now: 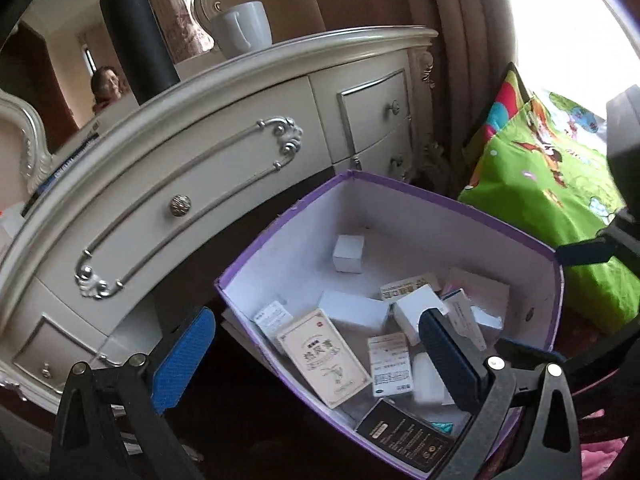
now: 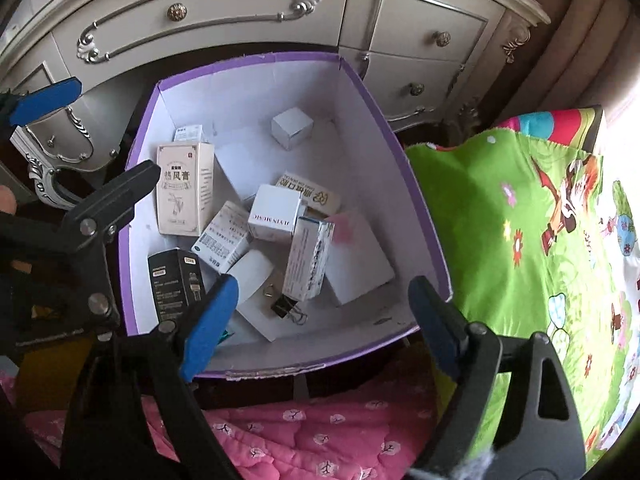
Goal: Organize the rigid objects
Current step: 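Open both grippers over the storage box to drop the boxes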
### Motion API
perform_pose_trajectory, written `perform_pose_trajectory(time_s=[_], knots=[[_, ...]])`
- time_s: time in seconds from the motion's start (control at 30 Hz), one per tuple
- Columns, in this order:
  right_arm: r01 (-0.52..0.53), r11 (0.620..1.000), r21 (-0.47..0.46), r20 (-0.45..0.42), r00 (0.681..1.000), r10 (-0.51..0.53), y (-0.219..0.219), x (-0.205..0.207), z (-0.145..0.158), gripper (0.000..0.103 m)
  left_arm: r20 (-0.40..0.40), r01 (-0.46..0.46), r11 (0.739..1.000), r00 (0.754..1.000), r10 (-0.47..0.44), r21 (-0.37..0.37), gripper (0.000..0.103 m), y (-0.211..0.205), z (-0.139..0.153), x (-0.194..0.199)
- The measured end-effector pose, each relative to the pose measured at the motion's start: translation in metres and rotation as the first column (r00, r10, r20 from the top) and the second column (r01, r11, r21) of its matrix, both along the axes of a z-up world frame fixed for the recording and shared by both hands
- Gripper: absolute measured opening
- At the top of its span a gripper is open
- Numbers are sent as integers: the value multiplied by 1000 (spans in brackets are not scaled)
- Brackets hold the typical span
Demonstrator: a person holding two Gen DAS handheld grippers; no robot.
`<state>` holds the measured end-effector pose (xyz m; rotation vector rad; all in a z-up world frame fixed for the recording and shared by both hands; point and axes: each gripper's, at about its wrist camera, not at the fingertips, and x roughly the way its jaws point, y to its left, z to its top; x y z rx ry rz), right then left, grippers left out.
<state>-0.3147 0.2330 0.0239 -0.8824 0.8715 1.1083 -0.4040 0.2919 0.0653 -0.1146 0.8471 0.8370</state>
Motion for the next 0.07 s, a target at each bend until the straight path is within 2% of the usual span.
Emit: perform_pose_trajectory(time_s=[0.07], knots=[[-1,1000,-9,-1,1000,1,1,-2,-3,89,-18,-10,1000,1000,10,-10,103,2,-3,3]])
